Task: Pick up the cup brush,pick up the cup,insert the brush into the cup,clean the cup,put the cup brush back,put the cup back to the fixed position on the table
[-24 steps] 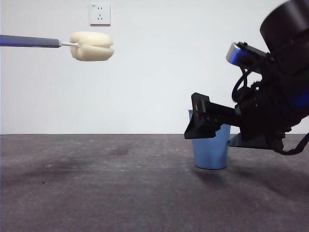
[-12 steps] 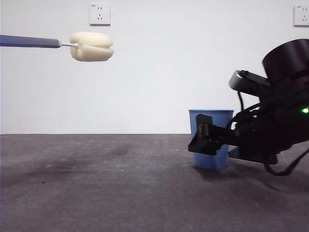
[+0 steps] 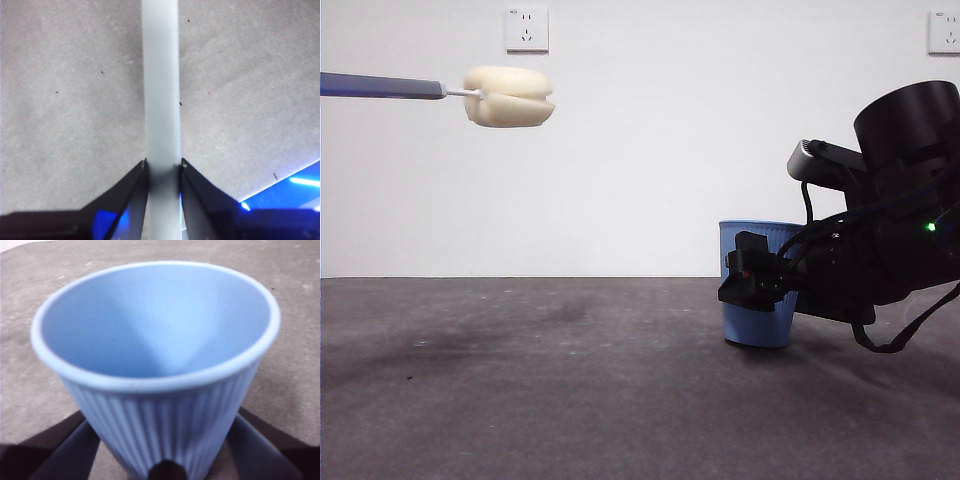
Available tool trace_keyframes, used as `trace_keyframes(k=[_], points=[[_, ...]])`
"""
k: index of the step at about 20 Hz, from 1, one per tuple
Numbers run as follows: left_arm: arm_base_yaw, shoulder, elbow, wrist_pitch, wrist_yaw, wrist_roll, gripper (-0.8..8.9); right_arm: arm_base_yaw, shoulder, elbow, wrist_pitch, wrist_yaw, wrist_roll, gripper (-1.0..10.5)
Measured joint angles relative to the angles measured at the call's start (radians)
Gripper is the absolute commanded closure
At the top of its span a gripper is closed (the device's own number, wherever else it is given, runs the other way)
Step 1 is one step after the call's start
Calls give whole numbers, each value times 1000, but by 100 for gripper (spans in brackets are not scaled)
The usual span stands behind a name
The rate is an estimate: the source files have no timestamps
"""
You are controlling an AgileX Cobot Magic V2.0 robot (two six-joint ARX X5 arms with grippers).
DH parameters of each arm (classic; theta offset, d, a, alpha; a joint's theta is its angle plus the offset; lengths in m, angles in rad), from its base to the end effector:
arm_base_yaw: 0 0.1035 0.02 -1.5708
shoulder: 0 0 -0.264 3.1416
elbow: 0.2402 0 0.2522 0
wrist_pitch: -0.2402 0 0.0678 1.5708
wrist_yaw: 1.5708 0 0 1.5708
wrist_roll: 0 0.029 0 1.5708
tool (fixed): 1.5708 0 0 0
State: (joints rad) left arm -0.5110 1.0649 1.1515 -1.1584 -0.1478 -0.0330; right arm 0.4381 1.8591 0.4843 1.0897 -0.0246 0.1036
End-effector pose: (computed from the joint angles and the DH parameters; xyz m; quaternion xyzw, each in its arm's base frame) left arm 0.1566 -0.0829 0.3307 0.1512 0.4857 -0.1473 0.8483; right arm 0.2664 0.1256 0.1008 0.0208 0.1506 0.2195 0.9637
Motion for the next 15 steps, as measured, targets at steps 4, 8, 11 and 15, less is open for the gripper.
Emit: trace_keyframes(k=[4, 8, 11, 15], points=[[0, 0, 0, 0, 0, 50, 822, 25, -114, 0, -161, -1, -16, 963], [0, 13, 0, -1, 0, 129, 823, 80, -396, 55, -550, -2, -145, 963], [0, 66, 0, -20, 0, 228, 823, 104, -541, 164, -971, 2, -258, 963], [0, 150, 0, -35, 73, 344, 822, 120, -565, 285, -1402, 86, -391, 963]])
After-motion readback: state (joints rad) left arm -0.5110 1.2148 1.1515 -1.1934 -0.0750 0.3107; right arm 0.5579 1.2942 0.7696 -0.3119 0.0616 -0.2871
